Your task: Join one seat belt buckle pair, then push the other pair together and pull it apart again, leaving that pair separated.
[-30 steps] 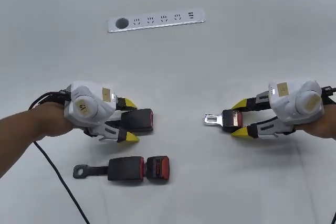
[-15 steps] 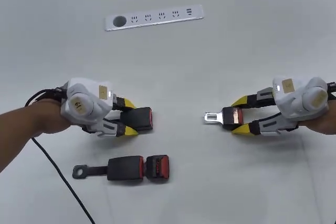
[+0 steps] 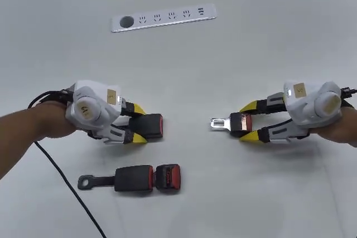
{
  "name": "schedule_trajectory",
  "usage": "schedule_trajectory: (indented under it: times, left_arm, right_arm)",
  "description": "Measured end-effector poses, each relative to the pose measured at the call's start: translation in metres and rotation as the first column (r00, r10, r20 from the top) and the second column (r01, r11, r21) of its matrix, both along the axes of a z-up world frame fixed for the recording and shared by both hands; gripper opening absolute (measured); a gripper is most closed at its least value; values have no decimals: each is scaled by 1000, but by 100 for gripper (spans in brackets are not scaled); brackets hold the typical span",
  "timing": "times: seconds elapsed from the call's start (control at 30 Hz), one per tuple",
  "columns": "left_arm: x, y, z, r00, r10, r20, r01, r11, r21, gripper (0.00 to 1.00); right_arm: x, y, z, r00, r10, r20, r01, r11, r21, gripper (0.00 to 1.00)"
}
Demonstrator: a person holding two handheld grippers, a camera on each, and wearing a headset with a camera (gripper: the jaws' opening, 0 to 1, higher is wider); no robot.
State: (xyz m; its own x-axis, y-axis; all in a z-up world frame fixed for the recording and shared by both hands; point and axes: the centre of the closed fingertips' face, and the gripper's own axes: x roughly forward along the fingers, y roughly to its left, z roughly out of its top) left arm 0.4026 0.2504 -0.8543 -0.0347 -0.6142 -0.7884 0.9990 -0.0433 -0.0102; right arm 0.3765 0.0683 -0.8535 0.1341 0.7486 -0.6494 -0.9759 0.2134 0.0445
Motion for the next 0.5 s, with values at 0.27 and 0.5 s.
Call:
schedule_trajectory:
  times: [0.27,0.5]
  left_arm:
    - [1,1,0,1000,-3,1,3,1000,2,35]
    - [3,2,-1,1000,-3,1,3,1000,2,35]
  right_arm:
    - [3,19,0,1000,14,-1,-14,1000,16,37]
    - [5,37,-3,1000,23,-2,-23,999,37,37]
